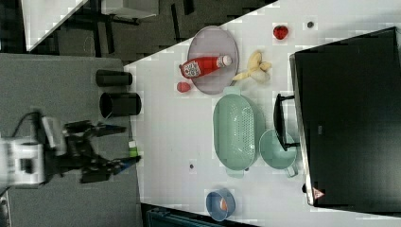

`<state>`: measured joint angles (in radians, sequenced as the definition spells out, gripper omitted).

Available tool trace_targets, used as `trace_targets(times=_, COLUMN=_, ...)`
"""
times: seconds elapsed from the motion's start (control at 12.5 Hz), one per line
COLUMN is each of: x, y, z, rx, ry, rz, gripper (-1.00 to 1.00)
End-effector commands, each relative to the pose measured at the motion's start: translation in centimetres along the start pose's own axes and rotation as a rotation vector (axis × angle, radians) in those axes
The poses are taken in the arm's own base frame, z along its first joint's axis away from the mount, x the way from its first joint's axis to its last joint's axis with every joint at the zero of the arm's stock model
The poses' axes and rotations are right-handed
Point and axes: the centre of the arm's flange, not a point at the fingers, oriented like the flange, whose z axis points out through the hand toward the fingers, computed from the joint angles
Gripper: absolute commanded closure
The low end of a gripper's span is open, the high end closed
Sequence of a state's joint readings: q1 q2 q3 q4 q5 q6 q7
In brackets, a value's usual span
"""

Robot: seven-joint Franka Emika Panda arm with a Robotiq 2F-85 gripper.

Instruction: Drag strainer left to right.

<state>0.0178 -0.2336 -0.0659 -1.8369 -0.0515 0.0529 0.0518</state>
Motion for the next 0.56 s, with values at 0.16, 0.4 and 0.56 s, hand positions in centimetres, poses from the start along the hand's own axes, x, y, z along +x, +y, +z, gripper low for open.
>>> trace_targets(times=0.16, x=1.24, y=-0.16, z=2.56, rx=-0.045, ry=-0.076, rz=-0.038, gripper=-1.00)
trace_targets(times=0.4, x=1.13, y=-0.20, z=2.97, rx=-0.057, ry=-0.086, rz=-0.040, gripper=-1.00)
trace_targets(times=0.56, x=1.21, y=-0.30, z=3.26, rx=-0.061, ry=-0.090, rz=-0.040, gripper=-1.00)
